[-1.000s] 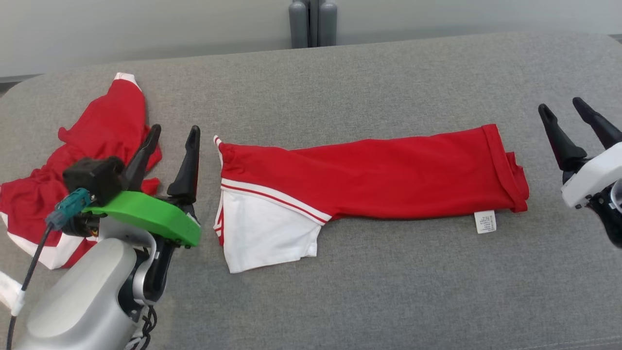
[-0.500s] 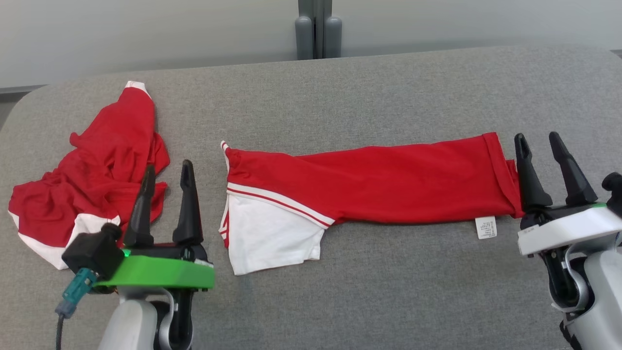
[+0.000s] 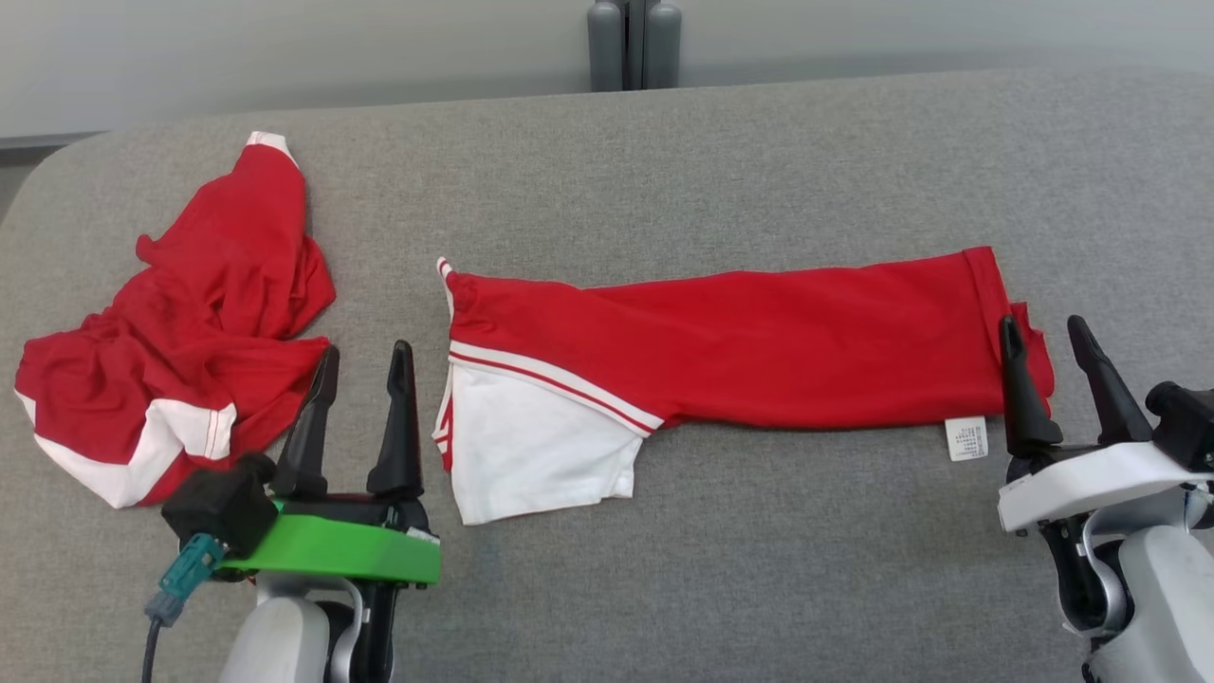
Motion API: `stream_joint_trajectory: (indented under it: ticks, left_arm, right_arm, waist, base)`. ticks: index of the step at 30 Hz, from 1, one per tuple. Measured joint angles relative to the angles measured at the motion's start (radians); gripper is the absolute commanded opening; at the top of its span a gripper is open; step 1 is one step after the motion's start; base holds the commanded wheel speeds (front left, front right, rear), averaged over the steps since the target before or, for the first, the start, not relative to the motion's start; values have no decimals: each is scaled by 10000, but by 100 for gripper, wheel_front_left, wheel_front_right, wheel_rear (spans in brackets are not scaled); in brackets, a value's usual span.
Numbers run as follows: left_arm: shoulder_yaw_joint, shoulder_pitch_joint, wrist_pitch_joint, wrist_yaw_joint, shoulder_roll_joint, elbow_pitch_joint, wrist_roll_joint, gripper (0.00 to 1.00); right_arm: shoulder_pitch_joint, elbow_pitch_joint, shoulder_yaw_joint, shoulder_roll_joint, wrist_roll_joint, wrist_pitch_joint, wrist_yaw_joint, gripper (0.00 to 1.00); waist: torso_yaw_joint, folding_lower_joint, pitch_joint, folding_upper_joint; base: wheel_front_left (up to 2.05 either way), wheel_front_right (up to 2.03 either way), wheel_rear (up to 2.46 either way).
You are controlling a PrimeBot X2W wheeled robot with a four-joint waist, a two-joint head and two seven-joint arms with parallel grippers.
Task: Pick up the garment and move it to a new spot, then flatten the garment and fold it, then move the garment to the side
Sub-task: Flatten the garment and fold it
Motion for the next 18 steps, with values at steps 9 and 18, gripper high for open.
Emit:
stream_joint_trajectory:
  ticks: [9, 18]
  left_arm:
    - [-468, -533, -2, -42, -13, 130, 10, 100]
    - [-610, -852, 0, 48, -15, 859, 265, 100]
  right_arm:
    - [-1256, 2635, -1329, 244, -844, 240, 2, 100]
    - [-2153, 4997, -2485, 359, -1921, 134, 10, 100]
  waist:
    - [315, 0, 758, 0]
    - [826, 0, 1193, 0]
  base:
    - [0, 0, 0]
    - [0, 0, 0]
